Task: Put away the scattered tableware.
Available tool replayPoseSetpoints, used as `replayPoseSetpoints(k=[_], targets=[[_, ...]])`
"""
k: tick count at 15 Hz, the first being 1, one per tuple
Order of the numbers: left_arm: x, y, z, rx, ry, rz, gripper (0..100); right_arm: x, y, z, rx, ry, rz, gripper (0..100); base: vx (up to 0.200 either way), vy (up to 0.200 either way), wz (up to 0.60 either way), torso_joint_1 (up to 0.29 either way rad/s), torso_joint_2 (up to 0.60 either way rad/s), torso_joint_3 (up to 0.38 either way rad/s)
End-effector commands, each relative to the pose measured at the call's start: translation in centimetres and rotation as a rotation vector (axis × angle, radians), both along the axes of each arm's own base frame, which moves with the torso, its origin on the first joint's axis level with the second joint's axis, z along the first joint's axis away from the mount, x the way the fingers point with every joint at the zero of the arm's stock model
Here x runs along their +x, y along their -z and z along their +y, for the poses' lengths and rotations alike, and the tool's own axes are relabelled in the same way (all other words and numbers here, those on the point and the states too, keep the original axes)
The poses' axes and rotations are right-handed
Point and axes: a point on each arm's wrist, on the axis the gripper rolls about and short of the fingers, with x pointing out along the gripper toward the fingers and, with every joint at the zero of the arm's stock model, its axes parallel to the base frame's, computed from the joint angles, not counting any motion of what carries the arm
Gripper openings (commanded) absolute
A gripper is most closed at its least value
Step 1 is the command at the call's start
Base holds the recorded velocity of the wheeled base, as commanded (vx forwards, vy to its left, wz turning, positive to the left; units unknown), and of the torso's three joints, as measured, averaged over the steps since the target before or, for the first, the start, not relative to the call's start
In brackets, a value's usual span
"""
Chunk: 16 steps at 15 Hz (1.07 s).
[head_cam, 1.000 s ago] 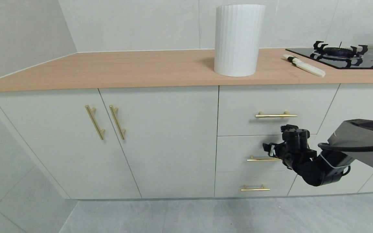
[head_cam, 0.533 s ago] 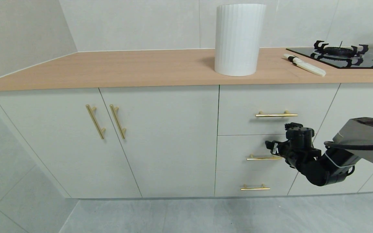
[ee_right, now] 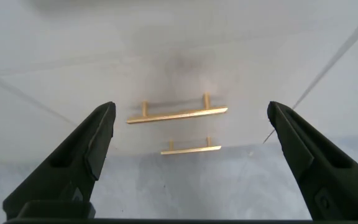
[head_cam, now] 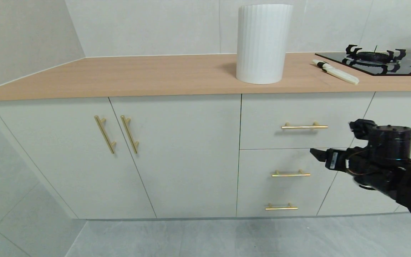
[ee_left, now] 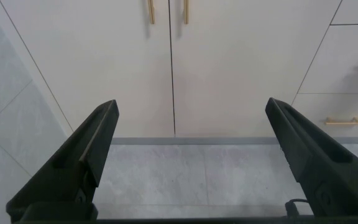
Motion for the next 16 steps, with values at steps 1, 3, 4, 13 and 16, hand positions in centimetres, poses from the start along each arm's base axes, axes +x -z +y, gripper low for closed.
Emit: replayPoseSetpoints(k=[1,3,4,13,16], targets=[[0.0,0.0,0.0,0.000,0.000,0.000,100,-10.7,-7.7,-2.3,-0.006,-0.007,-0.313,100,0.000,0.000,0.00,0.000,0.00,0.000],[0.0,0.0,0.0,0.000,0.000,0.000,100,-16.0,-9.7,-3.7,-0.061,0.053,-0.412,100,0.000,0.000,0.00,0.000,0.00,0.000],[0.0,0.0,0.0,0.000,0.000,0.001,100,-19.2,-10.2,-4.4,-0.083,0.058,-0.435,100,0.000,0.000,0.00,0.000,0.00,0.000],[0.0,0.0,0.0,0.000,0.000,0.000,100,-33.8,-5.8,-6.8,-0.231,0.183,-0.436,100,0.000,0.000,0.00,0.000,0.00,0.000],[0.0,0.0,0.0,0.000,0.000,0.001,100,-35.5,-3.0,-6.7,-0.242,0.210,-0.435,100,0.000,0.000,0.00,0.000,0.00,0.000]])
